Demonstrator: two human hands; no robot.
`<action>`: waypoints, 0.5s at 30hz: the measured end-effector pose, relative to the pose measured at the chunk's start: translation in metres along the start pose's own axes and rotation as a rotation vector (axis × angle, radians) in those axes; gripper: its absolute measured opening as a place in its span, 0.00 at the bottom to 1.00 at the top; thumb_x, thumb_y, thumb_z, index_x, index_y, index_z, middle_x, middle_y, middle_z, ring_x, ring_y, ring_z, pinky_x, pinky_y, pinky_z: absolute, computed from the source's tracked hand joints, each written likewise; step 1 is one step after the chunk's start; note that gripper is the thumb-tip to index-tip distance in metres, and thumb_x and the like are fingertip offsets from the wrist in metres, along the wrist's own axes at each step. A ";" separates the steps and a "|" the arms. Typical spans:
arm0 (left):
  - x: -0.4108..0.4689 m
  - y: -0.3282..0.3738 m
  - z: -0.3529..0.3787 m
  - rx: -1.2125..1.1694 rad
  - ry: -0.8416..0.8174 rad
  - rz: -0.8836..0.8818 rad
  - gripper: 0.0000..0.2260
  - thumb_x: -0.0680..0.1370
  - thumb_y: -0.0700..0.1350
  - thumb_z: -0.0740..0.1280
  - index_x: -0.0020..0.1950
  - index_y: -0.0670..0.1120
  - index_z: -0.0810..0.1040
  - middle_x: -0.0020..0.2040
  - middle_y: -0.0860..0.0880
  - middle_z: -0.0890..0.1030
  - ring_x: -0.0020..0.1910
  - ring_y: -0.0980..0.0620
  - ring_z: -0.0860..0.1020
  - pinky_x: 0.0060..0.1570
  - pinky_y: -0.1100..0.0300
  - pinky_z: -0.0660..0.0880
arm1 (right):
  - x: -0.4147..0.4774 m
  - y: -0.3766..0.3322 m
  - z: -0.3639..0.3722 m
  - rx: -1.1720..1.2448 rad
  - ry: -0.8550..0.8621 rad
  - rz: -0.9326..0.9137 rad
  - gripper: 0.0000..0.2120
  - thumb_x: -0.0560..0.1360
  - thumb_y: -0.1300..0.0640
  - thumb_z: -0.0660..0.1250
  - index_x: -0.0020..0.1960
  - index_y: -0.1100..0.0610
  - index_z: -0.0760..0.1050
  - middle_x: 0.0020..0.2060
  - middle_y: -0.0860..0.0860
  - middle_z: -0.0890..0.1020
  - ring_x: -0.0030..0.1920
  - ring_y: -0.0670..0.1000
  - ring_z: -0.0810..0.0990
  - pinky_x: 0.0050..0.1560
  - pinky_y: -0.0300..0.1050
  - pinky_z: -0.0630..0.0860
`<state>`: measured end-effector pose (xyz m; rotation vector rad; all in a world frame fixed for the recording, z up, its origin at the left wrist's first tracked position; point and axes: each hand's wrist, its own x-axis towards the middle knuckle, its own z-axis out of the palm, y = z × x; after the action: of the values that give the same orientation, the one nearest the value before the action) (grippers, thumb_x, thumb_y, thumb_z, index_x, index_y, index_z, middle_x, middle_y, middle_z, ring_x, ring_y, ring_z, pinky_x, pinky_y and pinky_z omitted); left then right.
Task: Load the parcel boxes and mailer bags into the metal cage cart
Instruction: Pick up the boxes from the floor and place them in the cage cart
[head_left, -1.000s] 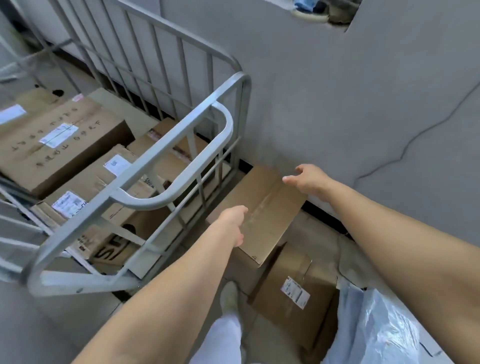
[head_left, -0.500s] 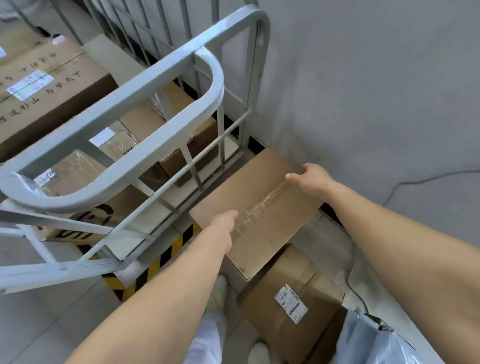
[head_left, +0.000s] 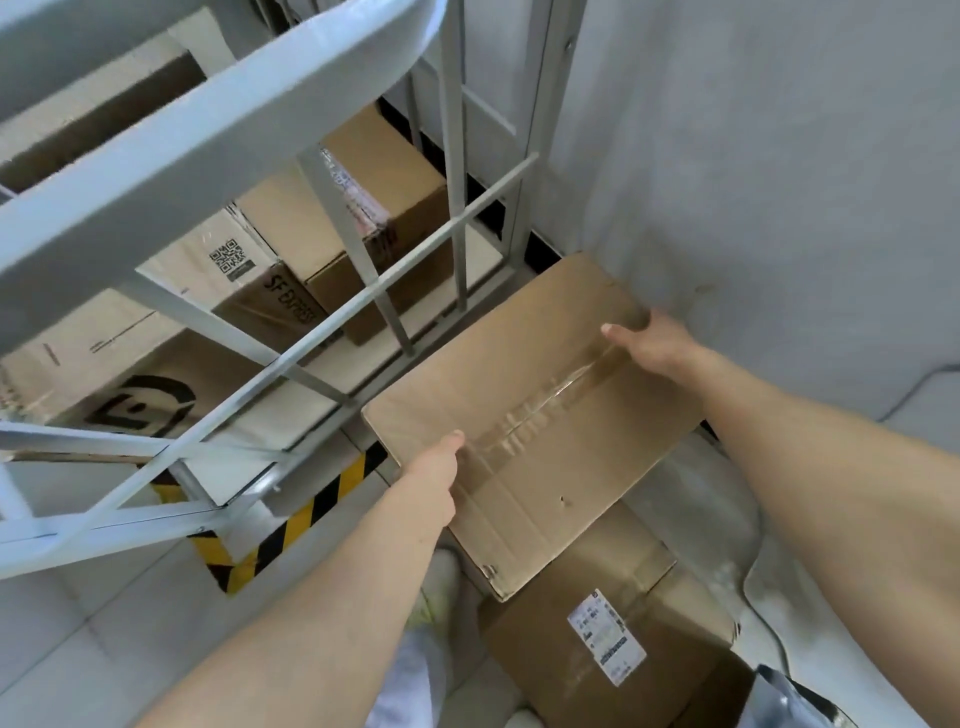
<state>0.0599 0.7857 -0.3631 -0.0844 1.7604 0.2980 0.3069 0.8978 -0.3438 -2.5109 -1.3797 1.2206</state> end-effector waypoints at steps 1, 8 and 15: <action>0.003 0.002 0.000 -0.013 -0.007 0.001 0.35 0.76 0.58 0.67 0.76 0.42 0.59 0.75 0.44 0.63 0.74 0.43 0.61 0.72 0.47 0.57 | 0.000 -0.002 0.000 0.035 0.000 0.009 0.41 0.70 0.34 0.66 0.73 0.60 0.64 0.68 0.57 0.73 0.68 0.59 0.70 0.70 0.53 0.66; 0.012 0.021 -0.001 -0.063 0.119 0.070 0.33 0.71 0.58 0.72 0.70 0.45 0.67 0.69 0.46 0.70 0.65 0.44 0.69 0.57 0.51 0.64 | 0.017 0.009 0.017 0.063 0.108 0.136 0.61 0.51 0.17 0.61 0.75 0.51 0.61 0.75 0.57 0.61 0.74 0.62 0.58 0.74 0.60 0.55; -0.016 0.025 0.007 -0.064 0.130 0.165 0.46 0.54 0.62 0.76 0.67 0.46 0.70 0.59 0.46 0.76 0.54 0.45 0.74 0.52 0.49 0.71 | -0.050 0.013 -0.036 -0.002 0.271 0.245 0.51 0.66 0.28 0.66 0.75 0.59 0.55 0.73 0.63 0.59 0.73 0.64 0.58 0.70 0.60 0.59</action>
<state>0.0642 0.8098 -0.3445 -0.0040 1.8904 0.4784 0.3239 0.8653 -0.2923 -2.7833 -1.0389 0.8597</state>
